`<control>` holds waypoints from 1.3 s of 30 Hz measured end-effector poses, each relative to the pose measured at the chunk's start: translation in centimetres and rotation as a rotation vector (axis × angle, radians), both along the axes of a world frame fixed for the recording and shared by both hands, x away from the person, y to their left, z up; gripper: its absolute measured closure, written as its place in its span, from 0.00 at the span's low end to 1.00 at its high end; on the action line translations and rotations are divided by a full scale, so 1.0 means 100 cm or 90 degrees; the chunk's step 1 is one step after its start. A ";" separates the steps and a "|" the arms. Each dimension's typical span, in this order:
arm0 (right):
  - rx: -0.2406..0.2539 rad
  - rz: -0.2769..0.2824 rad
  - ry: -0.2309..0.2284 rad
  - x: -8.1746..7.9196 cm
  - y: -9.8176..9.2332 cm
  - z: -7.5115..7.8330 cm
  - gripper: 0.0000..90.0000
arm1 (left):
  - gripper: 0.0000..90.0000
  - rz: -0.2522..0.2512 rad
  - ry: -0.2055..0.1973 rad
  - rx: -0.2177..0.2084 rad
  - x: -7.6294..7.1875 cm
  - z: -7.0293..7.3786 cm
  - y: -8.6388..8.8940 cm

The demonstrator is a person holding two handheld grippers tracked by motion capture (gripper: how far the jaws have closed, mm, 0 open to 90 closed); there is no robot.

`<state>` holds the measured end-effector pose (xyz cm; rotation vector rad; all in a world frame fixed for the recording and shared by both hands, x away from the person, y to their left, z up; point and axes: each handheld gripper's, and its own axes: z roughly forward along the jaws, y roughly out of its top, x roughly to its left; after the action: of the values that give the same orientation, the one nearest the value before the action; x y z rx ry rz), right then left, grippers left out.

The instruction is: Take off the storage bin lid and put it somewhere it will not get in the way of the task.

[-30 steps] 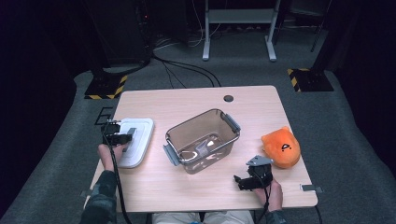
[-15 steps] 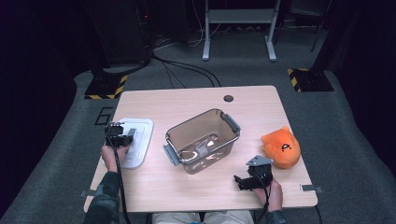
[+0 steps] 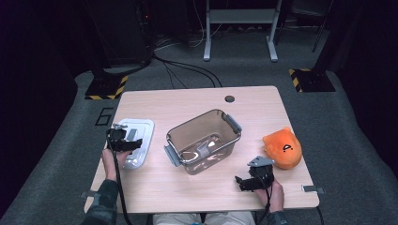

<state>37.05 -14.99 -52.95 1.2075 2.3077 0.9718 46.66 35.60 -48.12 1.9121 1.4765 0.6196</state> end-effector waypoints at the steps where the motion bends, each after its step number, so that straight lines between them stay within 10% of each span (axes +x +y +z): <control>1: 0.000 0.000 0.000 0.000 0.000 0.000 0.03 | 0.13 -0.011 -0.003 -0.003 -0.003 0.001 -0.001; 21: -0.001 0.002 -0.001 0.000 0.000 0.000 0.03 | 0.00 -0.174 -0.048 -0.002 -0.074 -0.017 -0.047; 39: -0.007 -0.005 0.013 -0.001 0.000 0.002 0.00 | 0.00 -0.276 -0.009 0.027 -0.101 -0.048 -0.092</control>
<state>36.97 -15.01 -52.76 1.2260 2.3192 0.9473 36.54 26.41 -52.96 2.1638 0.9950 0.4620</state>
